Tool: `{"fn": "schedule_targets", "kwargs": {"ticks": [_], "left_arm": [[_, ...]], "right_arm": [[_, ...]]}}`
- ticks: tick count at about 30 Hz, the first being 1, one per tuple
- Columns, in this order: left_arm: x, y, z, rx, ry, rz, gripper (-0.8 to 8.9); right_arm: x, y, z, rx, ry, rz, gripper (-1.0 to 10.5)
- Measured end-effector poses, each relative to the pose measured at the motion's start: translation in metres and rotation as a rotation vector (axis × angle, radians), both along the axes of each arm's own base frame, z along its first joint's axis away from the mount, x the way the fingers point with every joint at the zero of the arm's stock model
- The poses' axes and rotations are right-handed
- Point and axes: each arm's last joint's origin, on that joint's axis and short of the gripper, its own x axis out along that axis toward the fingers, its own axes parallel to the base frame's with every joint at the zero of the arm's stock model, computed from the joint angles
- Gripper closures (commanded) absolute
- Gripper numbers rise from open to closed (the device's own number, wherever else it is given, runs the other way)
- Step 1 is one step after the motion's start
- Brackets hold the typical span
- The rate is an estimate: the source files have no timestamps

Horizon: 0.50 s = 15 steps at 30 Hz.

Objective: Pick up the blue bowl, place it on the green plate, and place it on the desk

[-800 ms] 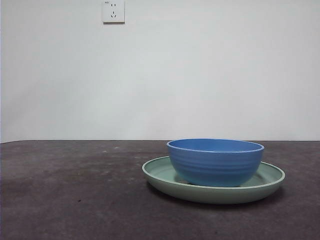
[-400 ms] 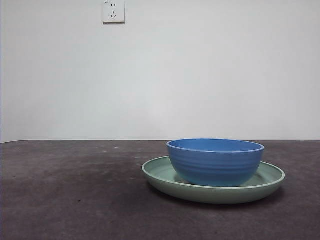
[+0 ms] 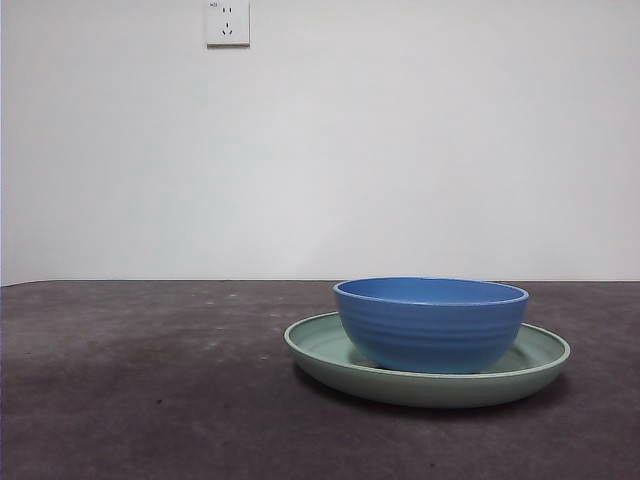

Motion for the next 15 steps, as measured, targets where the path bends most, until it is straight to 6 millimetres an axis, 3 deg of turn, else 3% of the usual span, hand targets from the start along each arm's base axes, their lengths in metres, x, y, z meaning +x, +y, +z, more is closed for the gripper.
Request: {"fn": "schedule_targets", "kwargs": {"ticks": [9,15], "left_arm": [[-0.009,0.008,-0.004,-0.01,-0.009,0.001,2.51],[-0.009,0.008,-0.004,-0.01,-0.009,0.001,2.51]], "right_arm": [[0.008,-0.002,-0.009,-0.094,0.095,-0.096,3.9],[0.035,0.0,-0.026,-0.174,0.226,-0.132,3.9]]}}
